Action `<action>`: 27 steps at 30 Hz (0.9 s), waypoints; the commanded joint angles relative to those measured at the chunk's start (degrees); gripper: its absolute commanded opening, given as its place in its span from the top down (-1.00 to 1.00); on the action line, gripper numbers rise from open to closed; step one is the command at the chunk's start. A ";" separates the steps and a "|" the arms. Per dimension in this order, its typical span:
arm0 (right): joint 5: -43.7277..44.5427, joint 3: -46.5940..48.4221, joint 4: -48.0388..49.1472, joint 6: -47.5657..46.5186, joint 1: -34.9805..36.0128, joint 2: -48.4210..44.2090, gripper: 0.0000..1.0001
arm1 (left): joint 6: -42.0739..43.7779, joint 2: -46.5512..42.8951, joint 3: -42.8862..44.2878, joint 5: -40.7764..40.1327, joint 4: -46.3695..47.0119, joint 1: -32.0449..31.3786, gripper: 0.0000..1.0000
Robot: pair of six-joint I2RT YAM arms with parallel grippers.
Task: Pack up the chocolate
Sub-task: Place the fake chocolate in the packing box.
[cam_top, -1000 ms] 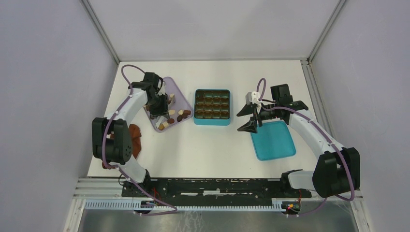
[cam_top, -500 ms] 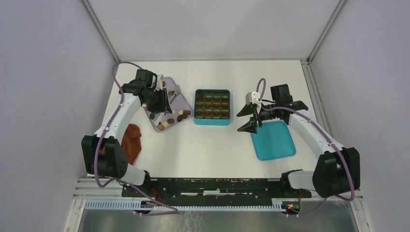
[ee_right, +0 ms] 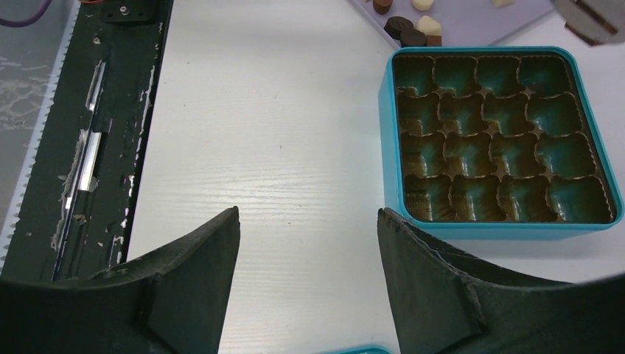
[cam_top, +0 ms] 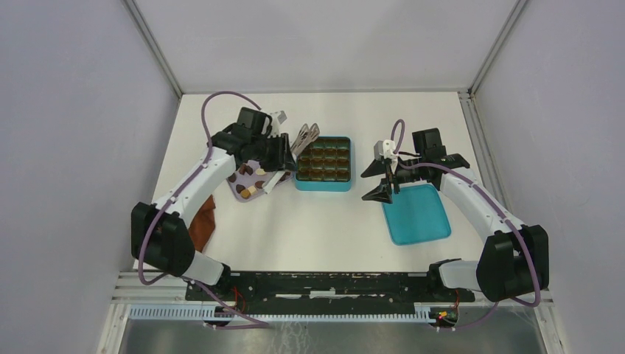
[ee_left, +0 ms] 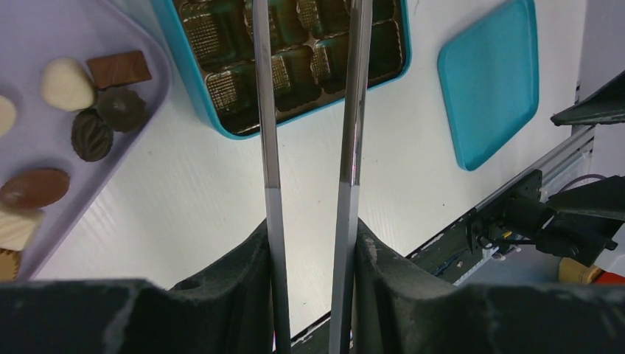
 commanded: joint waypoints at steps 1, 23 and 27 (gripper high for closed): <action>0.74 1.94 1.92 0.54 0.22 -0.95 -0.49 | -4.33 3.65 3.44 -4.38 5.49 -3.13 0.77; 0.58 1.86 1.69 0.37 0.21 -1.15 -0.51 | -1.74 17.39 12.56 -14.50 0.31 -7.68 0.43; 0.59 1.86 1.68 0.32 0.22 -1.13 -0.51 | -1.70 18.10 12.86 -13.89 0.31 -8.08 0.41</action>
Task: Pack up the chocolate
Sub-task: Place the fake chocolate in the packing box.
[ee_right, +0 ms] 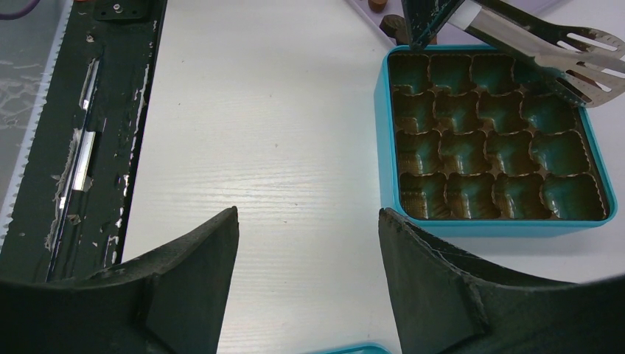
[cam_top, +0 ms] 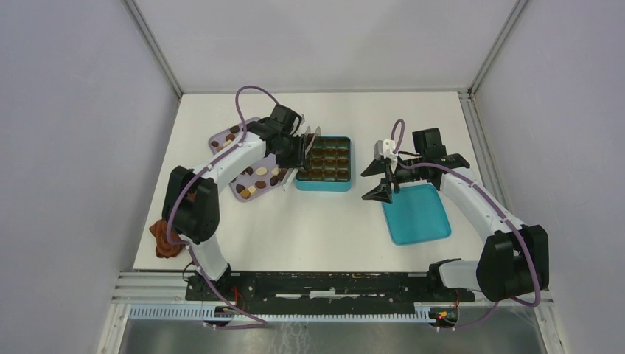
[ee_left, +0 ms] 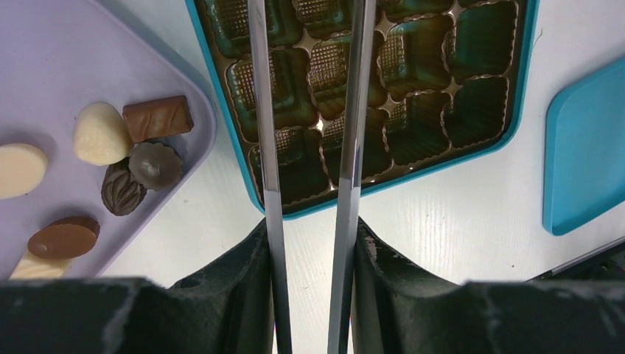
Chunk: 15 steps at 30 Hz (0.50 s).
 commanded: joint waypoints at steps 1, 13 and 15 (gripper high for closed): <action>-0.13 1.86 0.84 -0.07 0.22 -1.12 -0.51 | -0.09 0.44 3.16 0.57 0.87 -0.79 0.40; -0.31 1.93 0.76 -0.16 0.22 -1.10 -0.51 | -0.16 -1.74 3.50 -0.10 -0.79 -1.73 0.37; -0.33 1.84 0.76 -0.16 0.23 -1.08 -0.51 | -0.11 -1.69 3.59 -0.47 -1.16 -1.70 0.33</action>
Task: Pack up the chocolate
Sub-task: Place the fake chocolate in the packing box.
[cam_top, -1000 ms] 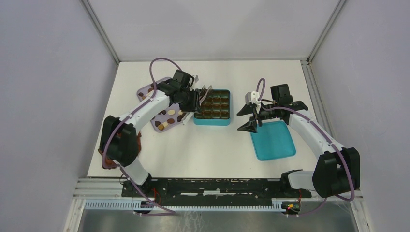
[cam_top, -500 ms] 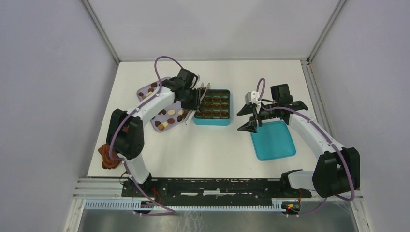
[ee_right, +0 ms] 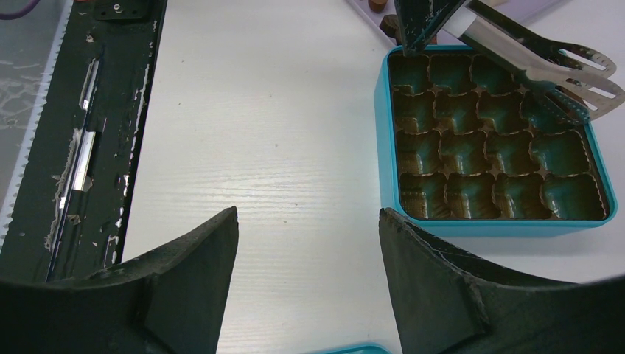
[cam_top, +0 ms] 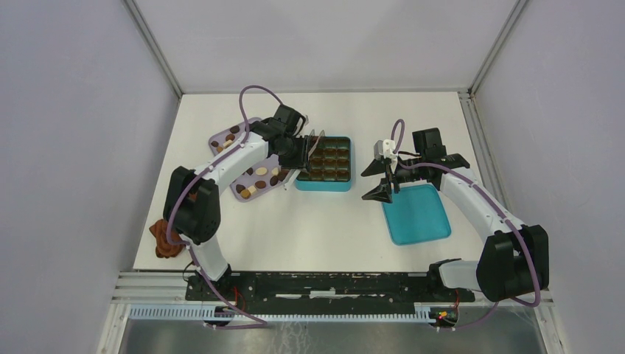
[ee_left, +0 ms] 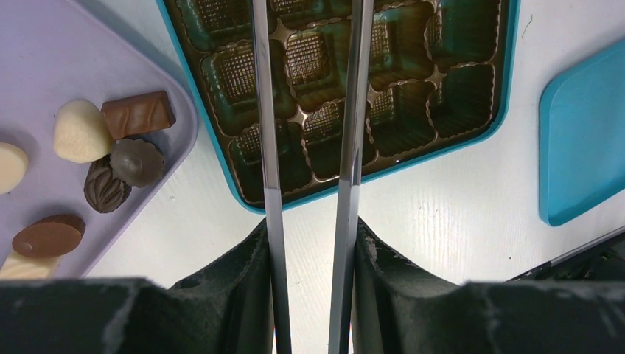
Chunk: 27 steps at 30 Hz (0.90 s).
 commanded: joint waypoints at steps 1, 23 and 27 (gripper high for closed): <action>-0.25 1.88 0.80 -0.16 0.25 -1.04 -0.51 | -0.06 -1.94 2.67 -0.55 -0.37 -0.21 0.32; -0.25 1.86 0.62 -0.34 0.20 -0.83 -0.52 | 0.22 -0.97 4.30 -1.30 -1.36 -0.25 0.06; -0.33 1.81 0.60 -0.33 0.26 -0.85 -0.51 | 0.29 -1.83 4.77 -1.84 -1.63 -0.26 0.08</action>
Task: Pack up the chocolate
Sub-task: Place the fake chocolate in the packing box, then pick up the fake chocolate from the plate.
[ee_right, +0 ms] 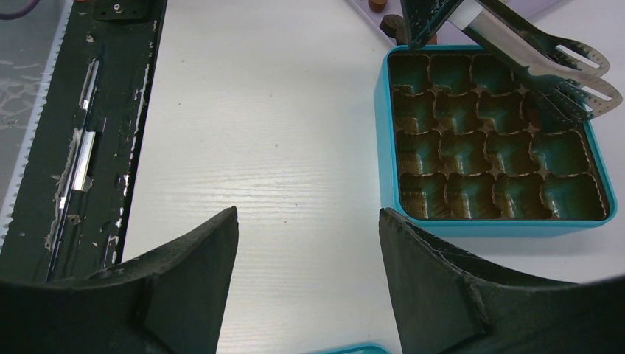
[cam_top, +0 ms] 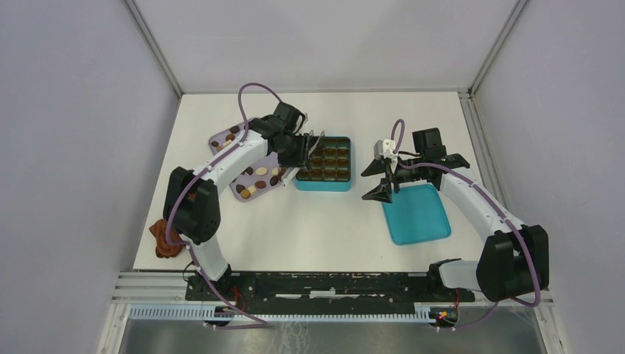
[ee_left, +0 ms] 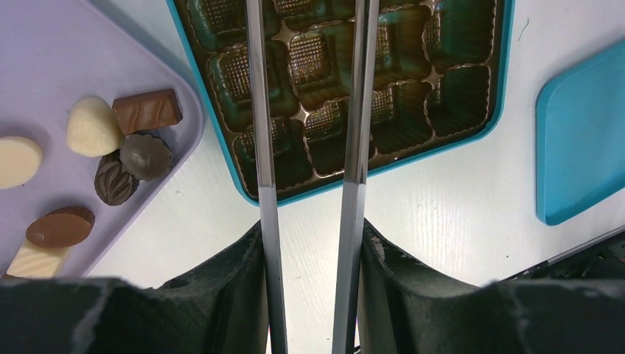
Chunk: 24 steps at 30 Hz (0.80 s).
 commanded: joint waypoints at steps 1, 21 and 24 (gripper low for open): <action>-0.37 1.83 0.65 -0.31 0.26 -0.87 -0.51 | 0.21 -2.37 3.09 -1.42 0.82 -0.27 0.10; 0.47 1.68 0.87 -0.23 0.22 0.39 -0.51 | 4.27 -24.54 -15.33 2.01 -0.46 11.10 0.12; 0.87 1.68 0.91 -0.15 0.27 0.76 -0.52 | 6.09 -25.49 -17.05 -0.58 -2.60 14.17 0.12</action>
